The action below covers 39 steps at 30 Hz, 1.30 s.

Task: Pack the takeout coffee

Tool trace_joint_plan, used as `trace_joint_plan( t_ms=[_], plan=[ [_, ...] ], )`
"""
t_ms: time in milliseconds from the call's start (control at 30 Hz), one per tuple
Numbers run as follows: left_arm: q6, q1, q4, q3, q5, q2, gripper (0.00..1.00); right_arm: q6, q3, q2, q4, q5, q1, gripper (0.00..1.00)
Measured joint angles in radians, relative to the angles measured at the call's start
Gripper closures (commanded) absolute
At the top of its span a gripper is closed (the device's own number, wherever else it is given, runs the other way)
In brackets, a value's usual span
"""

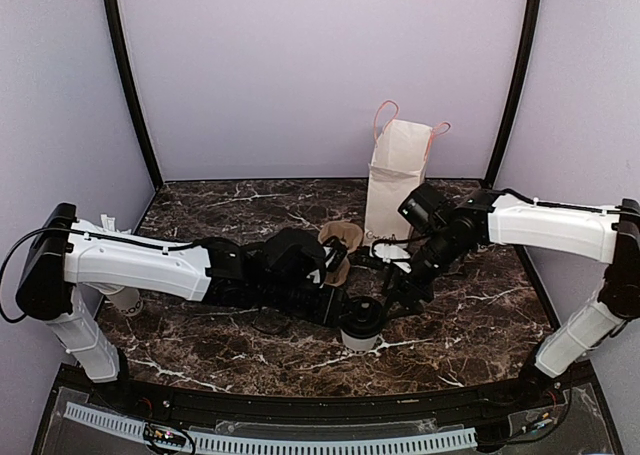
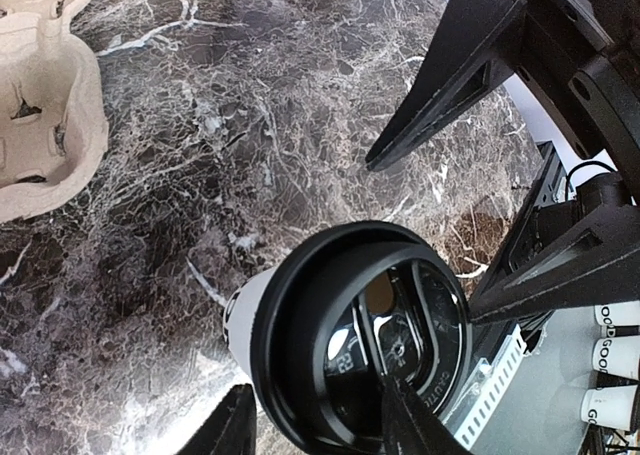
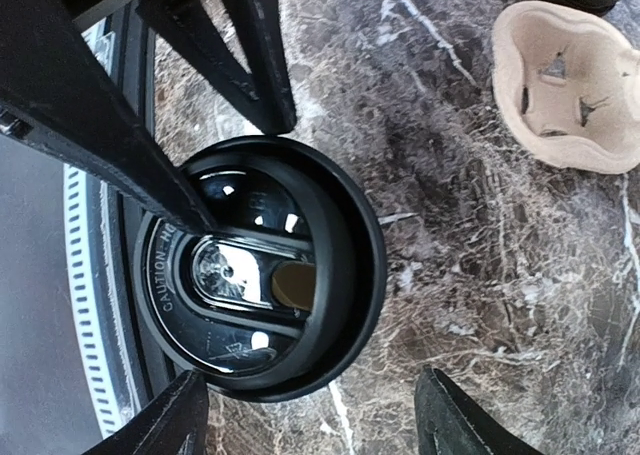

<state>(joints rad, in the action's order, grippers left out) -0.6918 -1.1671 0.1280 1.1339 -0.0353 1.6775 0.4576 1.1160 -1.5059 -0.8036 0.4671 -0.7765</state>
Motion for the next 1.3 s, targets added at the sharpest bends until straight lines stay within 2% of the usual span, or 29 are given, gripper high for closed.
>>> trace_joint_plan(
  t_ms=[367,633,1100,1300],
  plan=[
    [-0.003,0.014,-0.024,-0.060,0.005,-0.051,0.55,-0.030,0.106,-0.108,0.003,0.007,0.060,0.31],
    [-0.004,0.003,-0.018,-0.103,-0.020,-0.093,0.53,-0.051,0.126,-0.195,0.042,-0.074,0.095,0.31],
    [0.026,0.005,0.056,-0.086,0.043,-0.151,0.52,-0.081,0.130,-0.160,0.035,-0.075,0.098,0.31],
    [-0.042,0.058,0.065,-0.055,0.043,-0.153,0.59,-0.127,0.122,-0.127,-0.003,-0.023,0.127,0.31]
  ],
)
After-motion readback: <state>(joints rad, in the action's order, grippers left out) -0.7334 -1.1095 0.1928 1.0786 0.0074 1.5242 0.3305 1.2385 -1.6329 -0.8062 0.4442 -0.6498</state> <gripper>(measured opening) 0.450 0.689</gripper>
